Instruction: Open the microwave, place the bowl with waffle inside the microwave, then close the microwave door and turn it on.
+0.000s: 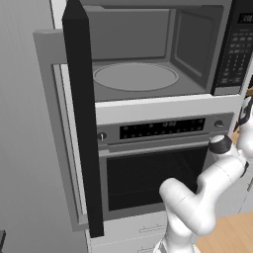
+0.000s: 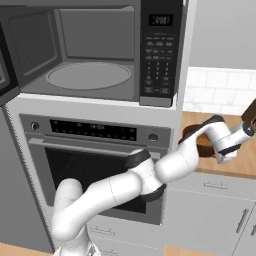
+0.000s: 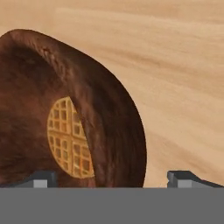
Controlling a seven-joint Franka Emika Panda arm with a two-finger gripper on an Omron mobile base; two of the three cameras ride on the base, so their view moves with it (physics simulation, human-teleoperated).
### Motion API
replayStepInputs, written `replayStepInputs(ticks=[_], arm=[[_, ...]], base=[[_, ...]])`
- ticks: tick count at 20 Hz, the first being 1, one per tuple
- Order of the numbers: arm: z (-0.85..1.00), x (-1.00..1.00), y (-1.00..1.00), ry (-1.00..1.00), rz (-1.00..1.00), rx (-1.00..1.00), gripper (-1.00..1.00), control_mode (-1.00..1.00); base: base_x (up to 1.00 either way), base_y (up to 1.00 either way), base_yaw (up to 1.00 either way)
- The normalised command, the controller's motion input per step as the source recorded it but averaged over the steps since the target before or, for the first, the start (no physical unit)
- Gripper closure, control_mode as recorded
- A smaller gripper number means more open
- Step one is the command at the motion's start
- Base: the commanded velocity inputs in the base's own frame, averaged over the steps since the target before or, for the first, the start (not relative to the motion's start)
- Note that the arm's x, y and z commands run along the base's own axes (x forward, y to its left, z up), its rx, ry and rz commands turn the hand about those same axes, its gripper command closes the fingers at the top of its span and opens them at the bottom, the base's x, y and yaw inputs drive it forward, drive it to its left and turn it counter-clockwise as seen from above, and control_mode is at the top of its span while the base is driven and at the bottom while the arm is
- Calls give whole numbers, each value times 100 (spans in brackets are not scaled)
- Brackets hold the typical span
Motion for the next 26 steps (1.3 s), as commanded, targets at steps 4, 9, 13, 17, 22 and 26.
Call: replayStepInputs(ticks=[4, 9, 13, 17, 22, 26], arm=[[-26, 0, -29, 11, 0, 10, -100, -100], [-25, 0, -14, 7, 0, 5, -100, -100], [-28, 0, -3, 1, 1, 6, 100, -100], [-17, 0, 0, 0, 0, 4, 100, -100], [-6, -10, 0, -9, 0, 4, 100, -100], [0, -61, 0, -17, -4, 0, 100, -100]], base=[[0, 0, 0], [0, 0, 0], [0, 0, 0], [0, 0, 0], [0, 0, 0], [0, 0, 0]])
